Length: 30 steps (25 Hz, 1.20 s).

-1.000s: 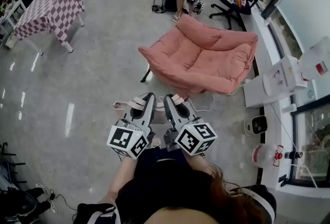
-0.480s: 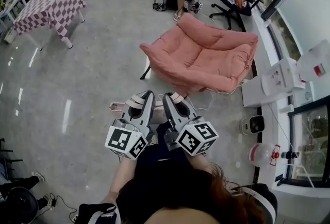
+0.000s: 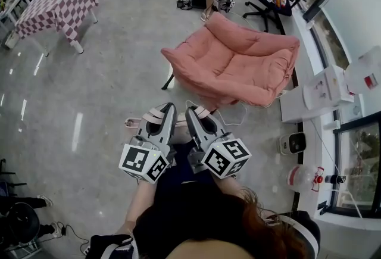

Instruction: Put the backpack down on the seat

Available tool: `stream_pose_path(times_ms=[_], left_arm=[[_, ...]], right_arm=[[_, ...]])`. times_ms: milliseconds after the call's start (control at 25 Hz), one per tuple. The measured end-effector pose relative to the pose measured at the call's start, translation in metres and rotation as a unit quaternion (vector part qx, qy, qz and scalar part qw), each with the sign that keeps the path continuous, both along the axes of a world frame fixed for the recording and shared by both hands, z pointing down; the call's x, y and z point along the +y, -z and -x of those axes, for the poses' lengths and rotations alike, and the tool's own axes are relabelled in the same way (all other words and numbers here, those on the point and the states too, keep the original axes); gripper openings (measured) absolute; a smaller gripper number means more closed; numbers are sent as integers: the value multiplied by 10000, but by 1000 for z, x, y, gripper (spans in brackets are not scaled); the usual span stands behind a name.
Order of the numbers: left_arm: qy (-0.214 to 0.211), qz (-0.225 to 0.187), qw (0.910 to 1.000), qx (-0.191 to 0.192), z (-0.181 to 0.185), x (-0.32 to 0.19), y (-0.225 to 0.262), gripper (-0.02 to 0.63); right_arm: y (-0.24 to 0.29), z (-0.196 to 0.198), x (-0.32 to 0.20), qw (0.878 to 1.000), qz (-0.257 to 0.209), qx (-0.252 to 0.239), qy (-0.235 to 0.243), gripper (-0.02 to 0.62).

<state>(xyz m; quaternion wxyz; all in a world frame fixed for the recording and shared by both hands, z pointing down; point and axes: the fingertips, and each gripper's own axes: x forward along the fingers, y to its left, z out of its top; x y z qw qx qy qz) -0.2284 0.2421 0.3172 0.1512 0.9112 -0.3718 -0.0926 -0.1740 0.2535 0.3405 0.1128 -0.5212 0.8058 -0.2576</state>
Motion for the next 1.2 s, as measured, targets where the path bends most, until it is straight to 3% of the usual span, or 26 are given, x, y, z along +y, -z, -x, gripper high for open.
stream_pose_path(times_ms=[480,1200], left_arm=[[314,26,9995,-4,-10,-83,-2,18],[853,-384,9955,-171,-29,-242,67,18]], right_arm=[[1,-13,-85,9997,-39,-95,207,66],[69,-33,-251,9962,-320,-387,706,66]])
